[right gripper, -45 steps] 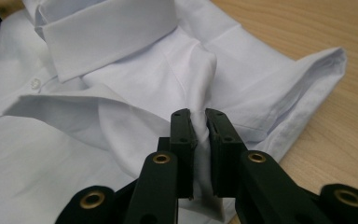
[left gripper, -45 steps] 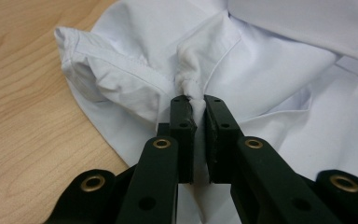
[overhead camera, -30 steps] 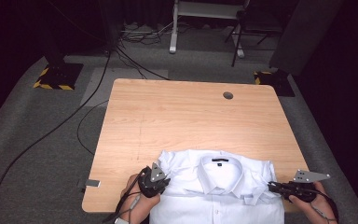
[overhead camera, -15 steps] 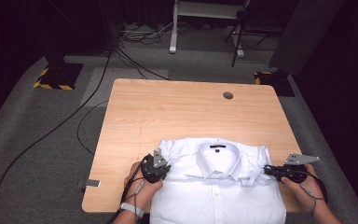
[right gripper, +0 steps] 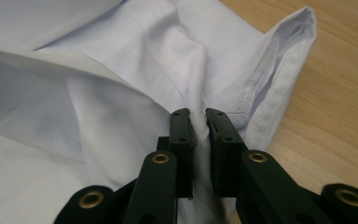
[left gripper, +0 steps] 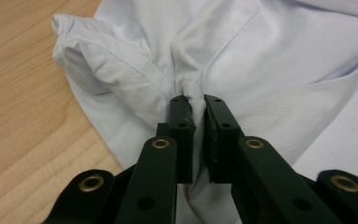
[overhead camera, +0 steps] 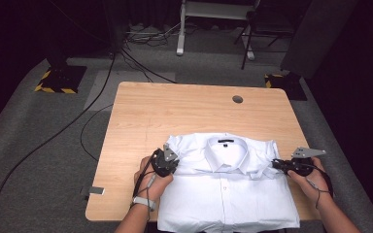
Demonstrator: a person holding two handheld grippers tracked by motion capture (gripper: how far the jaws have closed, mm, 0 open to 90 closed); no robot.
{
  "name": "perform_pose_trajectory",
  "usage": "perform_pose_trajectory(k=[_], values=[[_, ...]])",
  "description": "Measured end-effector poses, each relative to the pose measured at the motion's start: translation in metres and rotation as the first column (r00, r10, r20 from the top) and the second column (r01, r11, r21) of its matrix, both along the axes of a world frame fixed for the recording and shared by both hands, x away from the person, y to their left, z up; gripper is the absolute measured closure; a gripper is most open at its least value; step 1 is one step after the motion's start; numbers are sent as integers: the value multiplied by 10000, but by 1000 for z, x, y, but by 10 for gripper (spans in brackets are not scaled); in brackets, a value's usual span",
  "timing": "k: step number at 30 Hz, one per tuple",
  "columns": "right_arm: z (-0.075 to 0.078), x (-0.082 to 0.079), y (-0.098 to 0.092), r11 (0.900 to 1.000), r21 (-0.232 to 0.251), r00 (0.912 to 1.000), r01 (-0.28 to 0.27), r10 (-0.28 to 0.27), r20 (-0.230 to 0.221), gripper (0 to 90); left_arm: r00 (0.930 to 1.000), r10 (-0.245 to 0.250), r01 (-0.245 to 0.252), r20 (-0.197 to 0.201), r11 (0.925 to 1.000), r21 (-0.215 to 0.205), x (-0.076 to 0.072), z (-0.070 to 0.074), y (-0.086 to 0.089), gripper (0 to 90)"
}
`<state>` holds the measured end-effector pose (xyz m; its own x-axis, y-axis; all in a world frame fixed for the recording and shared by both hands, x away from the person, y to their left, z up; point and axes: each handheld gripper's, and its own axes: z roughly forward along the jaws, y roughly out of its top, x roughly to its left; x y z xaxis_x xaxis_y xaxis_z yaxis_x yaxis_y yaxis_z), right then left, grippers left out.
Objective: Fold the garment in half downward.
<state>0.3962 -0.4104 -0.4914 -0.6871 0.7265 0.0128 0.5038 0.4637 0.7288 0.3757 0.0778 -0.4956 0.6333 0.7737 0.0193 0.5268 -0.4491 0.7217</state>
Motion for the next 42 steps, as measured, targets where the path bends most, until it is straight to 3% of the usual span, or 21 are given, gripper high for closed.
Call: perform_pose_trajectory(k=[11, 16, 21, 23, 25, 26, 29, 30, 32, 33, 34, 38, 39, 42], values=[[1, 29, 4, 9997, -187, 9997, 151, -147, 181, 804, 9998, 173, -174, 80, 9995, 252, 32, 1, -3, 823], [2, 46, 9, 9982, -564, 9990, 192, -170, 406, 804, 9998, 216, -217, 50, 9993, 308, 45, 2, -2, 823], [7, 56, 12, 9969, -721, 9986, 302, -270, 455, 805, 9995, 306, -305, -44, 9994, 147, 52, 4, 0, 824], [12, 56, 12, 9967, -748, 9983, 326, -289, 508, 806, 9995, 300, -301, -87, 9995, -126, 55, 11, 3, 825], [14, 56, 12, 9969, -710, 9982, 327, -290, 519, 806, 9995, 322, -322, 1, 9992, -243, 54, 15, 5, 826], [21, 52, 10, 9983, -482, 9978, 318, -289, 601, 807, 9993, 333, -324, 172, 9981, -523, 52, 26, 8, 827], [32, 48, 8, 9996, -86, 9970, 270, -263, 730, 807, 9987, 271, -245, 436, 9979, -597, 48, 38, 10, 828], [46, 42, 7, 9998, 91, 9952, 204, -212, 957, 807, 9981, 239, -205, 576, 9981, -589, 45, 44, 10, 828], [61, 36, 6, 9997, 180, 9922, 135, -156, 1240, 807, 9965, 185, -137, 813, 9981, -600, 40, 56, 11, 828], [61, 36, 6, 9997, 180, 9922, 135, -156, 1240, 807, 9955, 199, -137, 926, 9977, -671, 37, 61, 11, 829], [75, 31, 4, 9995, 317, 9895, 88, -133, 1437, 808, 9931, 190, -99, 1153, 9968, -791, 32, 71, 13, 829], [92, 23, 3, 9984, 563, 9858, 58, -151, 1674, 808, 9894, 269, -109, 1425, 9937, -1118, 23, 83, 17, 829], [100, 18, 2, 9964, 839, 9837, 80, -229, 1785, 808, 9869, 324, -123, 1578, 9919, -1264, 16, 89, 19, 830], [106, 12, 3, 9944, 1051, 9812, 113, -313, 1904, 809, 9857, 365, -130, 1643, 9898, -1418, 9, 93, 22, 830]])
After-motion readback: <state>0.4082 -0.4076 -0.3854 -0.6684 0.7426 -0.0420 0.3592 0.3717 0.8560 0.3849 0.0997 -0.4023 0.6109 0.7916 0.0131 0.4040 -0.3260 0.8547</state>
